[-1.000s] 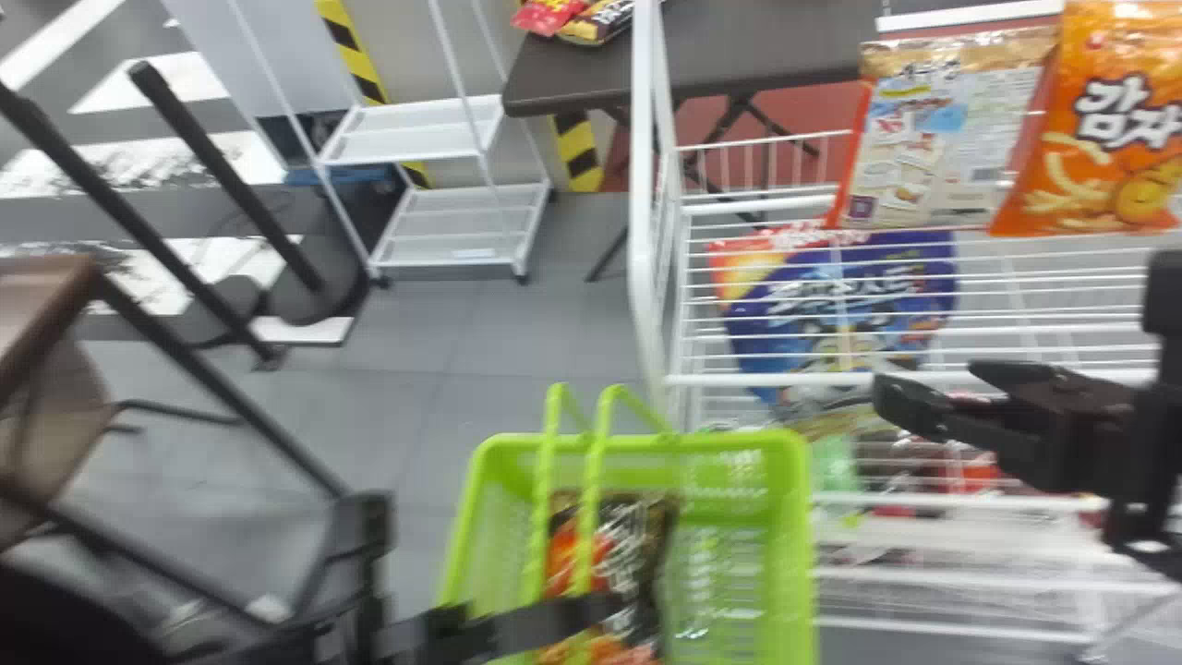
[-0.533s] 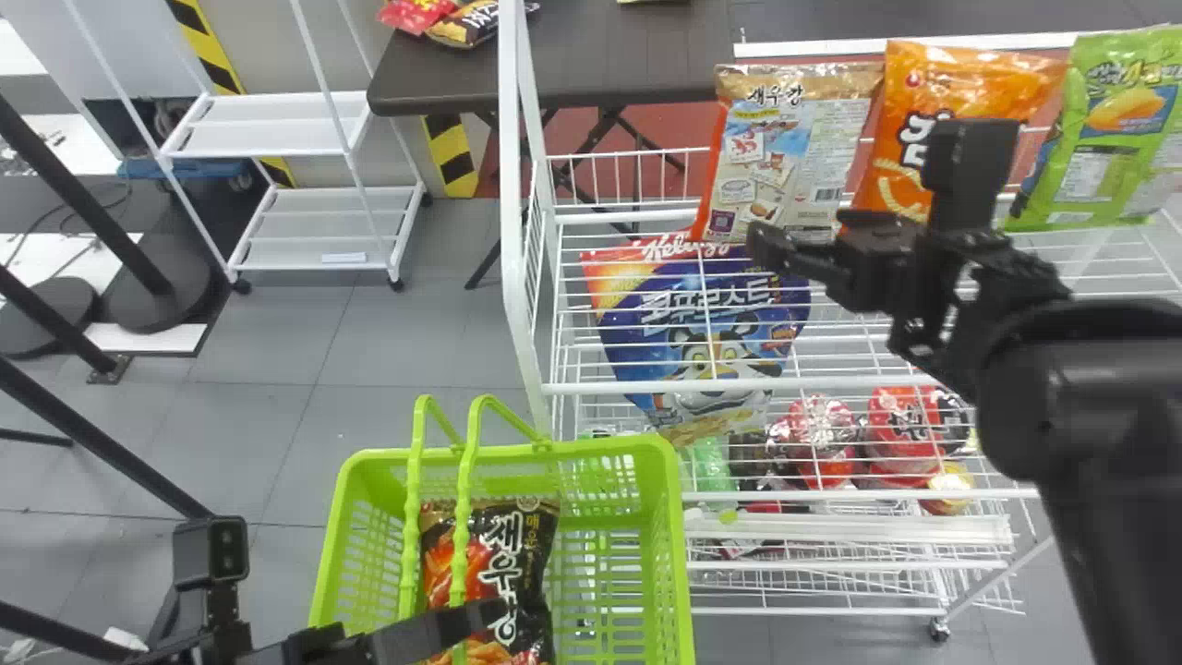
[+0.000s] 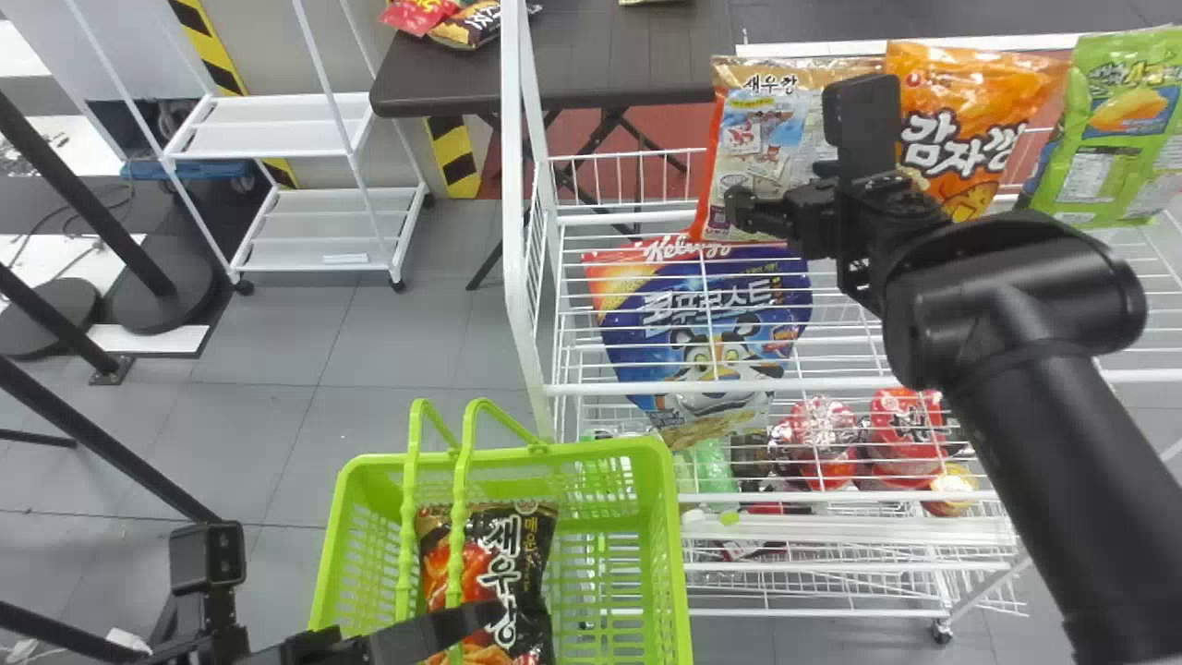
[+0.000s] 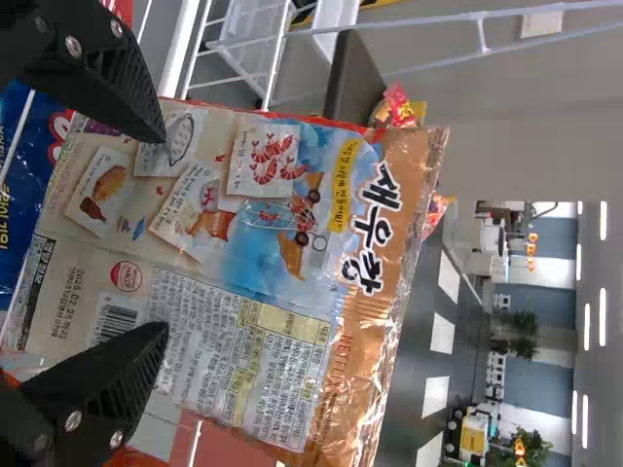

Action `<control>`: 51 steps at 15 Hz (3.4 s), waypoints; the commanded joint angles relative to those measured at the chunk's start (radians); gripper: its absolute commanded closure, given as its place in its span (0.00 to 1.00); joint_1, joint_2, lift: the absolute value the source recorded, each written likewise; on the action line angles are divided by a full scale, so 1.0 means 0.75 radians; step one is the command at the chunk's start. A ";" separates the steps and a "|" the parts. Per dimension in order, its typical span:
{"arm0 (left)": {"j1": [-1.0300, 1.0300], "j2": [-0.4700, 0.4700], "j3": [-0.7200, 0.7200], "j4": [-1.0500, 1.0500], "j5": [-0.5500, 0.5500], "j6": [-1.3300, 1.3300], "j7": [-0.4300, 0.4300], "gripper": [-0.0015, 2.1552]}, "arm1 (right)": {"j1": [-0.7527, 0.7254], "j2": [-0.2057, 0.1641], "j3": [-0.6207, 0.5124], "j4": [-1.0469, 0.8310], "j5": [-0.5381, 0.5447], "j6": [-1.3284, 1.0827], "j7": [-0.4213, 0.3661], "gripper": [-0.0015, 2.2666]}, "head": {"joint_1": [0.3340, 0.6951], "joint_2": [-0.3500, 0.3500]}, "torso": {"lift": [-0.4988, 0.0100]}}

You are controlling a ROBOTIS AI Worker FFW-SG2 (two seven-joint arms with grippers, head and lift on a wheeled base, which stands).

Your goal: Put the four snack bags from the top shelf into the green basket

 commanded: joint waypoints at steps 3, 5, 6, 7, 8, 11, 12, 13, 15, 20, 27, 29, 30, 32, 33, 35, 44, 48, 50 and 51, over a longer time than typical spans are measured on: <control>0.002 0.000 0.002 0.001 0.000 0.000 -0.013 1.00 | -0.030 0.002 0.032 0.044 0.030 0.033 0.004 0.95 | 1.00 0.67 | 0.98; 0.002 0.000 0.002 0.003 0.000 0.000 -0.013 1.00 | -0.022 0.002 0.032 0.044 0.036 0.033 0.014 1.00 | 1.00 0.67 | 0.98; 0.004 0.000 0.004 0.003 0.000 0.000 -0.013 1.00 | -0.014 0.002 0.037 0.042 0.034 0.029 0.014 1.00 | 1.00 0.67 | 0.98; 0.008 0.000 0.008 0.001 0.000 0.000 -0.013 1.00 | 0.000 0.002 0.037 0.028 0.034 0.021 0.016 1.00 | 1.00 0.67 | 0.98; 0.010 0.000 0.010 0.001 0.000 0.000 -0.013 1.00 | 0.011 0.002 0.032 0.022 0.036 0.017 0.016 1.00 | 1.00 0.67 | 0.98; 0.016 0.000 0.014 0.001 0.006 0.000 -0.013 1.00 | 0.074 0.002 0.022 -0.074 0.034 0.021 0.025 1.00 | 1.00 0.68 | 0.98; 0.016 0.000 0.016 0.001 0.006 0.000 -0.013 1.00 | 0.113 -0.004 0.018 -0.154 0.038 0.033 0.031 1.00 | 1.00 0.68 | 0.98; 0.016 0.000 0.016 0.001 0.006 0.000 -0.013 1.00 | 0.154 -0.008 0.016 -0.232 0.034 0.058 0.043 1.00 | 1.00 0.69 | 0.98; 0.016 0.000 0.016 0.003 0.008 0.000 -0.013 1.00 | 0.272 -0.008 0.002 -0.459 0.016 0.131 0.092 1.00 | 1.00 0.70 | 0.98; 0.014 0.002 0.018 0.003 0.010 0.000 -0.013 1.00 | 0.649 -0.008 0.000 -1.085 -0.019 0.393 0.180 1.00 | 1.00 0.76 | 0.98; -0.010 0.000 0.010 0.022 0.010 0.000 -0.013 1.00 | 1.013 -0.067 0.047 -1.369 -0.363 0.491 0.286 1.00 | 1.00 0.96 | 0.98; -0.010 0.000 0.008 0.026 0.010 -0.004 -0.013 1.00 | 1.011 -0.069 0.063 -1.271 -0.461 0.483 0.325 1.00 | 1.00 1.00 | 0.98; -0.010 0.000 0.010 0.030 0.010 -0.004 -0.013 1.00 | 1.013 -0.069 0.077 -1.240 -0.502 0.483 0.337 1.00 | 1.00 1.00 | 0.98; -0.010 0.000 0.010 0.028 0.010 -0.004 -0.013 1.00 | 1.009 -0.069 0.118 -1.195 -0.508 0.532 0.335 1.00 | 1.00 1.00 | 0.98; -0.010 0.000 0.010 0.028 0.010 0.000 -0.013 1.00 | 0.998 -0.069 0.145 -1.163 -0.508 0.585 0.333 1.00 | 1.00 1.00 | 0.98; -0.010 0.000 0.010 0.026 0.010 0.000 -0.013 1.00 | 0.976 -0.069 0.186 -1.124 -0.510 0.700 0.331 1.00 | 1.00 1.00 | 0.98; -0.008 0.002 0.004 0.020 0.010 0.000 -0.013 1.00 | 0.882 -0.071 0.202 -1.144 -0.463 1.183 0.256 0.00 | 1.00 1.00 | 0.98; 0.000 0.002 0.010 0.018 0.010 0.000 -0.013 1.00 | 0.870 -0.069 -0.010 -1.255 -0.459 1.064 0.250 0.03 | 1.00 1.00 | 0.98; 0.002 0.002 0.014 0.018 0.012 0.000 -0.013 1.00 | 0.837 -0.071 -0.162 -1.265 -0.432 0.831 0.239 0.03 | 1.00 1.00 | 0.98; 0.002 0.002 0.014 0.018 0.012 0.000 -0.013 1.00 | 0.798 -0.069 -0.225 -1.255 -0.377 0.696 0.231 0.03 | 1.00 1.00 | 0.98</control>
